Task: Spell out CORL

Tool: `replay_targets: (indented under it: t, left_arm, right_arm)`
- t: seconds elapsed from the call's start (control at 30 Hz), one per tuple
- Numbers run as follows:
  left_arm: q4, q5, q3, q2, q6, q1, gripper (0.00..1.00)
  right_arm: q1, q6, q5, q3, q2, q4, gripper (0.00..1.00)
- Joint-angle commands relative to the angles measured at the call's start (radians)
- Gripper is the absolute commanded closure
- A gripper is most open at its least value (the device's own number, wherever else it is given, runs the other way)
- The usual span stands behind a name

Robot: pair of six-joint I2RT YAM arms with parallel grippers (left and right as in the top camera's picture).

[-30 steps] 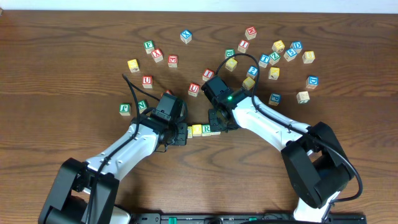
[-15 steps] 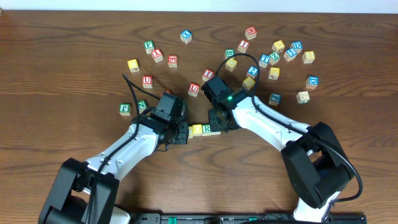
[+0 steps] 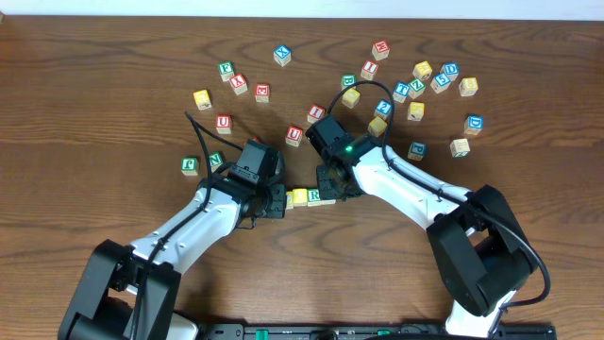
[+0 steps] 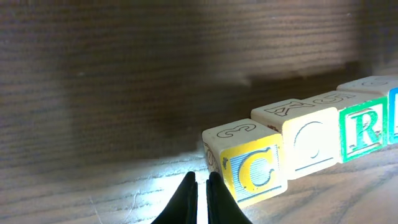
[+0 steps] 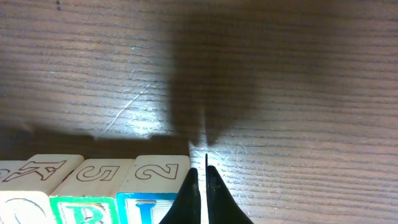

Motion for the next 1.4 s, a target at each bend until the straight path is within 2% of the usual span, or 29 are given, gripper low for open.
replay_targets:
  t: [0.0, 0.93, 1.37]
  left_arm:
    - [0.01, 0.02, -0.007, 0.004, -0.006, -0.002, 0.93]
    - [0.036, 0.02, -0.007, 0.004, -0.013, -0.002, 0.92]
    - [0.002, 0.019, -0.007, 0.004, -0.013, -0.002, 0.93]
  right_arm:
    - [0.007, 0.017, 0.002, -0.006, 0.005, -0.001, 0.99]
    - [0.026, 0.024, 0.002, -0.006, 0.005, -0.001, 0.99]
    - [0.011, 0.024, 0.03, -0.006, 0.005, 0.022, 0.99]
